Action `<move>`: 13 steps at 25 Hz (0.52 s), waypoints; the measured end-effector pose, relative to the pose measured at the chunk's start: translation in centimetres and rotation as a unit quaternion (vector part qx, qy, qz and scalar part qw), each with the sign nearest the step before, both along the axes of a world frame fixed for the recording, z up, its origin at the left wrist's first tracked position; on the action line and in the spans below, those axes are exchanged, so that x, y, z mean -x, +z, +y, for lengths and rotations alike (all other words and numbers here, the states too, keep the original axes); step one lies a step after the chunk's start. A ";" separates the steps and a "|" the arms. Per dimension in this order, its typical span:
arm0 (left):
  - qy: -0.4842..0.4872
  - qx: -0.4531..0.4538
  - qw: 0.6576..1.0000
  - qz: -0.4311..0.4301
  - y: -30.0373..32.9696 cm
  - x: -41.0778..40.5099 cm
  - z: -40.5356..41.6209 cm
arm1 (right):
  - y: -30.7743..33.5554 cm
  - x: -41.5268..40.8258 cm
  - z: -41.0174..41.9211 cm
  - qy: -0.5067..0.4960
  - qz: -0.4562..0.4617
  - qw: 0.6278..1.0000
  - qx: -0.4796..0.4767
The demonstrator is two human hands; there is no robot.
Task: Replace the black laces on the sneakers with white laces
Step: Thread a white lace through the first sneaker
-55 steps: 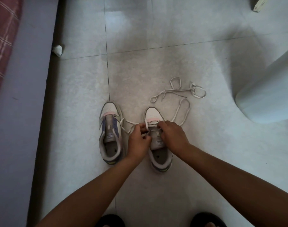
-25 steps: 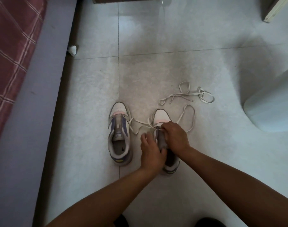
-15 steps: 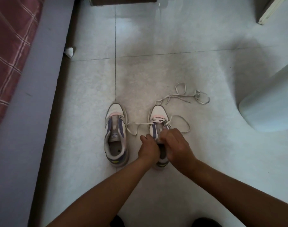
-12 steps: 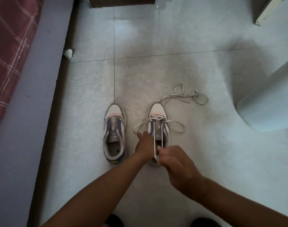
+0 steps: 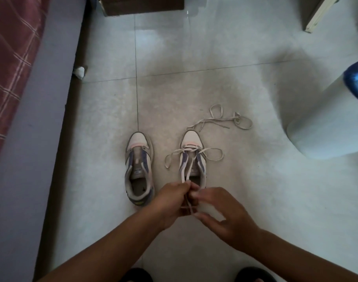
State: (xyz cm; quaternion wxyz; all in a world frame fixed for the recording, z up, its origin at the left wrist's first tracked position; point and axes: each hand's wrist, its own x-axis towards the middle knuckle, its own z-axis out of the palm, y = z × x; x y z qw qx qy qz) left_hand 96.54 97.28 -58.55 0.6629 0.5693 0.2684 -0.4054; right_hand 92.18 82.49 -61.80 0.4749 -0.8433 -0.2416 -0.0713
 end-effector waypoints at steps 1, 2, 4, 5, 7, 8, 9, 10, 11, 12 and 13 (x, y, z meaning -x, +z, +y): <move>0.005 -0.018 1.000 -0.014 0.1 0.2 0.0 | 0.0 -0.2 0.2 -0.081 0.109 0.989 -0.052; 0.004 -0.006 1.000 -0.009 0.2 0.5 0.0 | 0.1 -0.8 0.7 -0.160 0.250 0.948 -0.115; -0.045 0.052 0.998 0.004 0.5 1.7 0.0 | 0.2 -3.1 1.9 -0.191 0.546 0.777 -0.250; -0.117 0.048 0.992 0.008 0.5 2.1 0.1 | 0.0 -4.1 2.4 -0.166 0.637 0.678 -0.326; -0.382 -0.051 0.922 -0.035 0.2 2.0 1.0 | 0.3 -5.9 2.9 -0.153 0.691 0.576 -0.408; -0.502 -0.142 0.849 -0.080 -0.3 1.5 1.4 | 0.5 -6.4 3.2 -0.161 0.693 0.567 -0.415; -0.566 -0.250 0.774 -0.133 -1.1 0.7 1.5 | 0.6 -6.7 3.3 -0.165 0.693 0.568 -0.412; -0.552 -0.344 0.740 -0.170 -1.6 -0.3 1.4 | 0.8 -6.6 3.3 -0.165 0.692 0.573 -0.408; -0.482 -0.411 0.749 -0.196 -2.4 -1.1 0.8 | 1.1 -6.4 3.2 -0.169 0.689 0.580 -0.402; -0.404 -0.441 0.774 -0.208 -3.3 -1.3 0.0 | 1.6 -6.2 3.3 -0.169 0.685 0.588 -0.396; -0.357 -0.447 0.792 -0.213 -4.0 -1.4 -1.0 | 2.1 -5.9 3.5 -0.168 0.675 0.605 -0.388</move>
